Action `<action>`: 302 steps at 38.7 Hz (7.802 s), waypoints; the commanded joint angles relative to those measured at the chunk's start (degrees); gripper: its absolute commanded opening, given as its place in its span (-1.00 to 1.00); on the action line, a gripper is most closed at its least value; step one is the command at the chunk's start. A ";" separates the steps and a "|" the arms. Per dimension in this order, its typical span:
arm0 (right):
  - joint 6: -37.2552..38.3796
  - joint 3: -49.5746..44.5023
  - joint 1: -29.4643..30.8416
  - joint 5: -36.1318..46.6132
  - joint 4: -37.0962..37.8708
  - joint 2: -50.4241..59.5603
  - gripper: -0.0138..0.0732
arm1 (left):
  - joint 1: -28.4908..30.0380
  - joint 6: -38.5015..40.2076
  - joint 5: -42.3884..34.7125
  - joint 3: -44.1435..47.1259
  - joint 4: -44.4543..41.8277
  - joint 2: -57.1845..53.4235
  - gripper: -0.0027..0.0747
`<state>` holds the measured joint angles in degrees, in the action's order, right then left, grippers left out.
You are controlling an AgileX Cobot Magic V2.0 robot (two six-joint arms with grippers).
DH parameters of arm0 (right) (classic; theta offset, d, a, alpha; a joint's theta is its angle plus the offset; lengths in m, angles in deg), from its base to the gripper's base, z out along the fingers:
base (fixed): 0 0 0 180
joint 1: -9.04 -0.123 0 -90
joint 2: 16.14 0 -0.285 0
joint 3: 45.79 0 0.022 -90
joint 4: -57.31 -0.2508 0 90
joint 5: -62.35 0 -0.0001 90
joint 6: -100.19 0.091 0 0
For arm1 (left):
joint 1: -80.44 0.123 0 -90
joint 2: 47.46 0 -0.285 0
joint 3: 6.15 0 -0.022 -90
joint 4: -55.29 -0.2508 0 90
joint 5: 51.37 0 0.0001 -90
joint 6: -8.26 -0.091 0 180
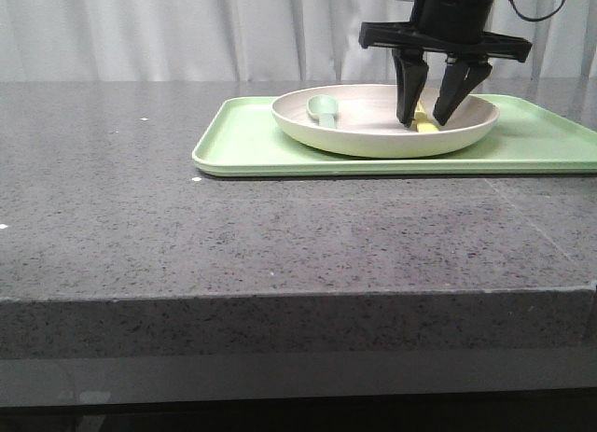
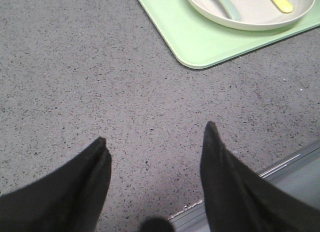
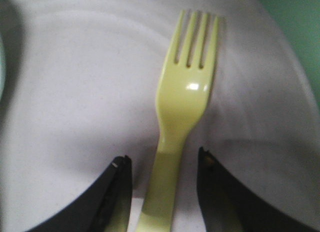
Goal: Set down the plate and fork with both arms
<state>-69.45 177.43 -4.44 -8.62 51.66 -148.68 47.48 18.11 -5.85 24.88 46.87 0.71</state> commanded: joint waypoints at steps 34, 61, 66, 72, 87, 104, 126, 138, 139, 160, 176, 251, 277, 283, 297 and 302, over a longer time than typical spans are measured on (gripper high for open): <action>0.16 2.76 0.04 -4.59 0.23 3.54 -0.43 | 0.05 0.07 -4.31 -1.41 -0.40 0.07 0.07; -3.24 3.23 2.76 -5.55 0.30 12.44 -0.70 | 0.05 0.07 -4.31 -1.41 -0.40 0.07 0.07; -3.51 3.06 6.97 -5.61 0.19 14.94 -0.70 | 0.05 0.07 -4.31 -1.41 -0.40 0.07 0.07; -6.66 2.22 11.58 -5.61 -2.11 16.27 -0.70 | 0.05 0.07 -4.31 -1.41 -0.40 0.07 0.07; -20.40 -11.29 20.99 -2.03 -21.53 15.22 -0.70 | 0.05 0.07 -4.31 -1.41 -0.40 0.07 0.07; -22.96 -12.95 21.56 0.35 -26.67 9.13 -0.68 | 0.05 0.07 -4.31 -1.41 -0.40 0.07 0.07; -22.91 -12.84 21.56 2.36 -23.50 10.65 0.10 | 0.05 0.07 -4.31 -1.41 -0.40 0.07 0.07; -22.96 -12.84 20.65 0.99 -22.96 18.46 0.10 | 0.05 0.07 -4.31 -1.41 -0.40 0.07 0.07; -22.96 -12.84 20.57 0.80 -22.56 19.17 0.10 | 0.05 0.07 -4.31 -1.41 -0.40 0.07 0.07; -23.54 -27.59 13.07 -1.57 -10.21 48.37 0.10 | 0.05 0.07 -4.07 -1.41 -0.40 0.07 0.07; -20.66 -55.57 11.18 4.99 -5.21 76.25 0.10 | 0.05 0.07 -4.07 -1.41 -0.29 0.07 0.07; -16.99 -76.96 11.18 21.00 -8.46 99.64 -0.84 | 0.21 0.07 -10.66 3.55 -4.34 -3.93 -0.98; -16.99 -76.96 11.18 21.00 -8.46 99.64 -0.84 | 29.36 0.07 -41.41 44.46 8.42 -42.06 -0.98; -16.99 -76.96 11.18 20.87 -8.46 99.64 -0.84 | 29.36 0.07 -43.65 46.65 8.42 -41.94 -0.98; -16.99 -76.96 11.18 20.76 -8.46 99.64 -0.84 | 29.23 0.07 -44.36 46.65 8.08 -41.83 -0.98; -16.99 -76.96 11.18 20.76 -8.46 99.64 -0.84 | 29.23 -3.24 -46.54 46.65 8.42 -41.83 -0.98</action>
<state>-86.31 99.06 6.91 8.58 43.81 -48.67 76.72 17.37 -45.87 71.40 54.69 -40.02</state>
